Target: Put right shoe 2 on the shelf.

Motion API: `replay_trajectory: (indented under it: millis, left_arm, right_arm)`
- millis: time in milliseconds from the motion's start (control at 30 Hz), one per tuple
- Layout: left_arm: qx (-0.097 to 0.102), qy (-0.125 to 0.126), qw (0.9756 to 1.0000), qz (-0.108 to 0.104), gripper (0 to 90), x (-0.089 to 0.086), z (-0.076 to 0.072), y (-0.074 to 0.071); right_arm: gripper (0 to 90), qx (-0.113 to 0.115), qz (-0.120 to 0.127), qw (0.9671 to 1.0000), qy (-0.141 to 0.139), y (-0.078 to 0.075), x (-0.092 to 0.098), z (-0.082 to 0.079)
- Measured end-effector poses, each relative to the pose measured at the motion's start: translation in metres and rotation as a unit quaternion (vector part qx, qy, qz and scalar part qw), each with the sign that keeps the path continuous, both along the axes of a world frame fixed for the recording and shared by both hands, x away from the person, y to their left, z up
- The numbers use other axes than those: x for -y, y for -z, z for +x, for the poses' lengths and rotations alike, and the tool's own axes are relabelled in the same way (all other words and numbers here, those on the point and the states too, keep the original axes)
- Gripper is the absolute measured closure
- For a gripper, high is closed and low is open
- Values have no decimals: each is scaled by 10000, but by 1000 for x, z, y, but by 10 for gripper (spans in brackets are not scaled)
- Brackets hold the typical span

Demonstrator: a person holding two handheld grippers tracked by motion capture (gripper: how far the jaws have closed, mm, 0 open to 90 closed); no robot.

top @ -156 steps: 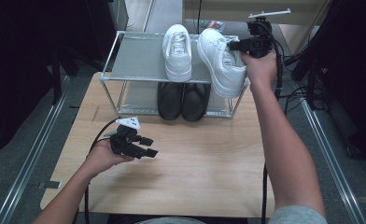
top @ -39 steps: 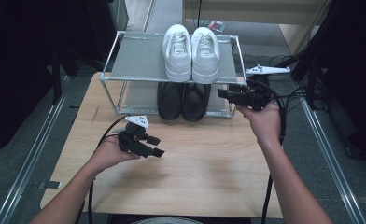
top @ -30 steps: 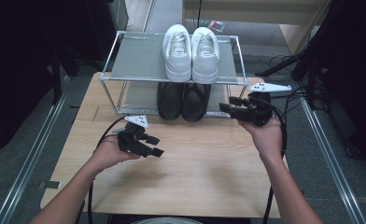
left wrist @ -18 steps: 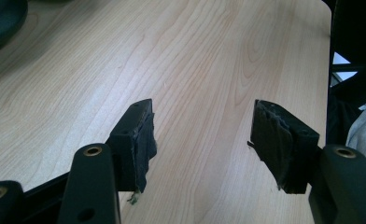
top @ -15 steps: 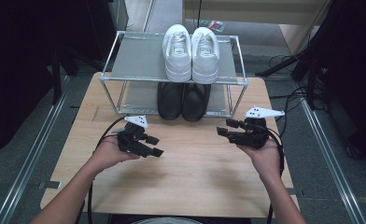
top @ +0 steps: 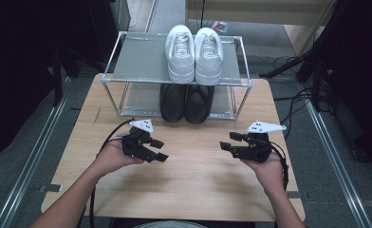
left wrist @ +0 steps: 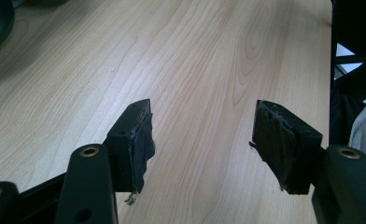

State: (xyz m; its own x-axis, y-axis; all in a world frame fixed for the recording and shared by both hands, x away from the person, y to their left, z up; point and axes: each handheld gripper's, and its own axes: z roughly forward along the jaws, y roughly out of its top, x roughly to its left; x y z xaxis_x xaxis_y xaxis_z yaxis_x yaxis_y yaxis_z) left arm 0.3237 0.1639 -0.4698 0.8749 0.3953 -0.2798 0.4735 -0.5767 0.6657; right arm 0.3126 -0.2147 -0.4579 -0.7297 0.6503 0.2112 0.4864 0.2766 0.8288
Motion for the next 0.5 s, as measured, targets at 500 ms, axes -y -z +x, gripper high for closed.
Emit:
replay_trajectory:
  millis: [500]
  left_arm:
    - [-26, -20, 10000, 23, 363, 0, 1, 3]
  right_arm:
    - [414, -90, -147, 9997, -172, 8, -12, 2]
